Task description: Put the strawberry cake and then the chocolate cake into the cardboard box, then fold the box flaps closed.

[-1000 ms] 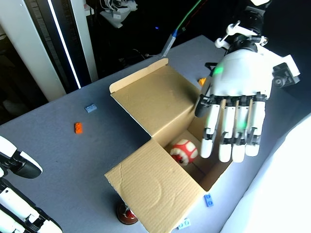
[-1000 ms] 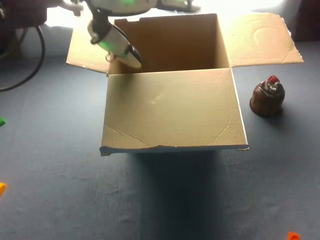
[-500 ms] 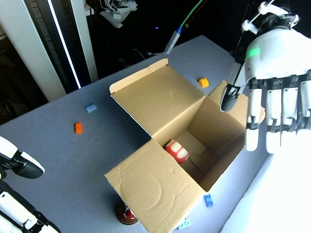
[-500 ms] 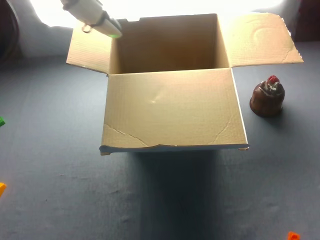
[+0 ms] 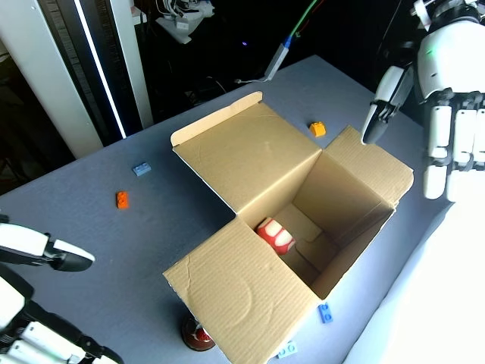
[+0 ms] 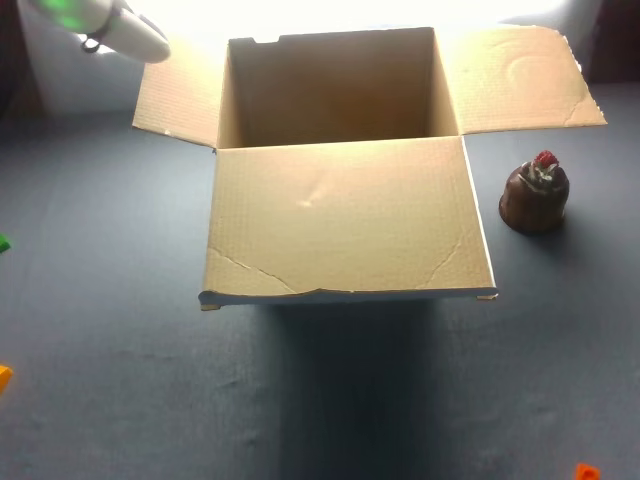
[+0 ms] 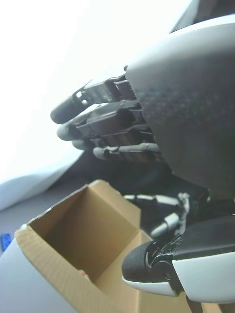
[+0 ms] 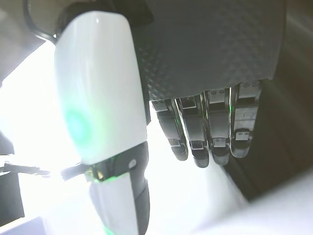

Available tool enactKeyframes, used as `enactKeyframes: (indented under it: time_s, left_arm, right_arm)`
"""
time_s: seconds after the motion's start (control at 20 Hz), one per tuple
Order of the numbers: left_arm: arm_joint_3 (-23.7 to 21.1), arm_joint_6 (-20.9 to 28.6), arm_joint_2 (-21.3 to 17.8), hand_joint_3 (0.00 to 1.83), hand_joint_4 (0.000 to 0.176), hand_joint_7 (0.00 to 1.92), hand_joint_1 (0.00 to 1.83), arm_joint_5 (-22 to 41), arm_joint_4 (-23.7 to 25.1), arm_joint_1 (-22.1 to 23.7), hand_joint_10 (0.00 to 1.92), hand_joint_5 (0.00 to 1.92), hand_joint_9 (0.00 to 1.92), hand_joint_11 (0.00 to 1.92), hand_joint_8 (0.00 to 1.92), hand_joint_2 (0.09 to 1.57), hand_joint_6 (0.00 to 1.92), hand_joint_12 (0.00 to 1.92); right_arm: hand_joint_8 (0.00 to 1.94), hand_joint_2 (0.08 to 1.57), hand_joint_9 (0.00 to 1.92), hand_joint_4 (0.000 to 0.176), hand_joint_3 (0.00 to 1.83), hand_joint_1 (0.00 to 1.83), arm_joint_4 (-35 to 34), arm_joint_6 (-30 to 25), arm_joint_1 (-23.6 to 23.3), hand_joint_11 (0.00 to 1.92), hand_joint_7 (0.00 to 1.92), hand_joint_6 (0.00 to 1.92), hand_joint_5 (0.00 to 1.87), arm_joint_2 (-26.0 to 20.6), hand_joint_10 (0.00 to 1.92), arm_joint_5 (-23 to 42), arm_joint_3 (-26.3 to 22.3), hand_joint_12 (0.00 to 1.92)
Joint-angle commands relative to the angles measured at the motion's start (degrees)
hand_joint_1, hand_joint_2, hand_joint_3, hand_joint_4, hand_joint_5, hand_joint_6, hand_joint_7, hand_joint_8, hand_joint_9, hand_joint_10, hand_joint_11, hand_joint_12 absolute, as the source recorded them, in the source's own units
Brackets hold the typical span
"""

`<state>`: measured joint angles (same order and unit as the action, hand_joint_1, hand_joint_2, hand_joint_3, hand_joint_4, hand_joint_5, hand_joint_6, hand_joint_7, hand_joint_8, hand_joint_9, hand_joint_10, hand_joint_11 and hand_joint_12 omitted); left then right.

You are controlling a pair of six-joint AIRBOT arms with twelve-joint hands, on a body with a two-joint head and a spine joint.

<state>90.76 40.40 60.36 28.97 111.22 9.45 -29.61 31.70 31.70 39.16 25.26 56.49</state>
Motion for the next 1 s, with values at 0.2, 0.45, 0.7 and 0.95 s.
enactKeyframes:
  time_s: [0.2, 0.45, 0.7, 0.95]
  left_arm:
    - [-6.6, 12.9, -7.3, 0.0, 0.046, 0.33, 0.67, -13.2, -7.2, -4.7, 0.01, 0.2, 0.4, 0.0, 0.0, 0.99, 0.0, 1.06]
    - [-11.1, 26.3, -11.7, 0.0, 0.045, 0.34, 0.64, -14.8, 2.1, -7.2, 0.01, 0.2, 0.4, 0.0, 0.01, 1.0, 0.01, 1.03]
    - [-12.2, 32.6, -13.7, 0.02, 0.032, 0.35, 0.44, -14.5, 5.8, -10.5, 0.01, 0.23, 0.4, 0.0, 0.01, 1.05, 0.01, 1.02]
    - [-12.6, 34.5, -15.0, 0.02, 0.028, 0.38, 0.39, -12.0, 9.4, -13.2, 0.01, 0.26, 0.42, 0.01, 0.01, 1.07, 0.02, 1.02]
  right_arm:
    - [0.02, 1.04, 0.11, 0.006, 0.0, 1.04, -0.1, 0.4, -2.1, 0.03, 0.12, 0.0, 0.03, 6.1, 0.02, 6.6, 5.6, 0.02]
    - [0.01, 1.03, 0.11, 0.008, 0.0, 1.04, -0.4, 1.0, -3.0, 0.03, 0.11, 0.01, 0.01, 13.3, 0.02, 6.7, 11.0, 0.03]
    - [0.0, 1.03, 0.11, 0.005, 0.0, 1.03, -0.4, 1.6, -3.1, 0.0, 0.11, 0.0, 0.02, 18.6, 0.01, 6.6, 16.8, 0.07]
    - [0.0, 1.04, 0.11, 0.008, 0.0, 1.0, 2.4, 0.5, -3.2, 0.0, 0.11, 0.0, 0.03, 23.1, 0.01, 6.0, 22.4, 0.18]
